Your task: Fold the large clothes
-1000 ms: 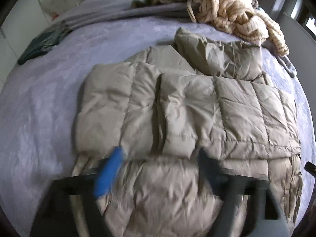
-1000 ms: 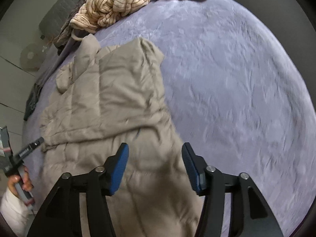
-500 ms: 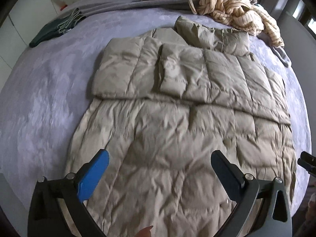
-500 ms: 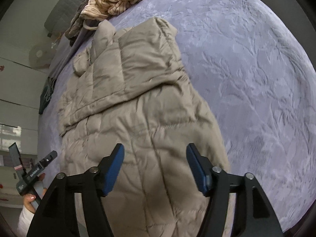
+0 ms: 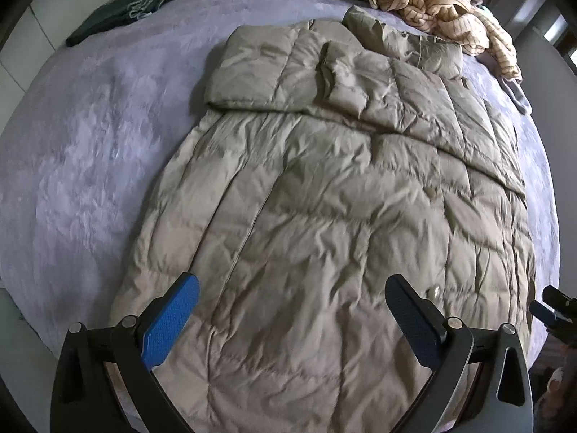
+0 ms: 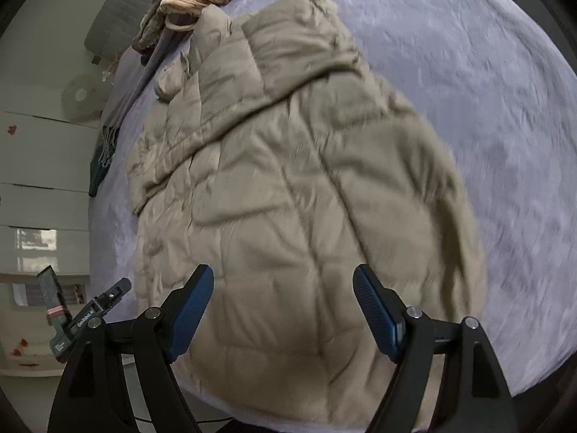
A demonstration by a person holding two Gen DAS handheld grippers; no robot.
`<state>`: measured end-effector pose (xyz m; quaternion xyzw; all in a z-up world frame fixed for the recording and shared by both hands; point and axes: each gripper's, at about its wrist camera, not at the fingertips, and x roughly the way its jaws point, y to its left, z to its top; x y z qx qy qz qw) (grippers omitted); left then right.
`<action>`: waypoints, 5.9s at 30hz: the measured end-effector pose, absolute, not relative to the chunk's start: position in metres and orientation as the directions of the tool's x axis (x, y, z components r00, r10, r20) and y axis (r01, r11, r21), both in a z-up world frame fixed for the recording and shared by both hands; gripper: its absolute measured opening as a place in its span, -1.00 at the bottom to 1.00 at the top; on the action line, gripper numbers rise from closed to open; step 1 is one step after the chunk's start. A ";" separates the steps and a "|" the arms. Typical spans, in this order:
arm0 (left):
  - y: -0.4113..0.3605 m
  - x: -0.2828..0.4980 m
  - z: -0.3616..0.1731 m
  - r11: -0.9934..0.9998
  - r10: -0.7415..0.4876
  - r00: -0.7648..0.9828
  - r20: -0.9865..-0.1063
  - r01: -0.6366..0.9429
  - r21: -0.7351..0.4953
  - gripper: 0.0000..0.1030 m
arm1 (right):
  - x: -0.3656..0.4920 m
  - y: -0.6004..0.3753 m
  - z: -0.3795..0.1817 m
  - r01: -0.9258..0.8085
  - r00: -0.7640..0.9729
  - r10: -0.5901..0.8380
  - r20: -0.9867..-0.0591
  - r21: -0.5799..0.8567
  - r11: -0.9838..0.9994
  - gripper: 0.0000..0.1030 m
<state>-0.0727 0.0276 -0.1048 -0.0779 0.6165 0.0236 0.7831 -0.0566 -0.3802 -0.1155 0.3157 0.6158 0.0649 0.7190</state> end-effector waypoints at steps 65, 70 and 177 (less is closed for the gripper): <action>0.110 -0.066 -0.039 0.868 -0.402 0.465 -0.789 -0.082 -0.490 -0.75 | -0.070 -0.395 -0.067 0.397 0.459 0.488 -0.742 0.663 0.634 -0.85; 0.096 -0.019 -0.009 0.885 -0.341 0.546 -0.765 -0.087 -0.457 -0.75 | -0.005 -0.399 -0.034 0.280 0.467 0.483 -0.741 0.642 0.714 -0.85; 0.072 0.184 -0.144 0.991 0.075 0.422 -0.903 -0.132 0.020 0.63 | 0.208 -0.410 -0.125 0.263 0.453 0.337 -0.826 0.485 0.834 -0.93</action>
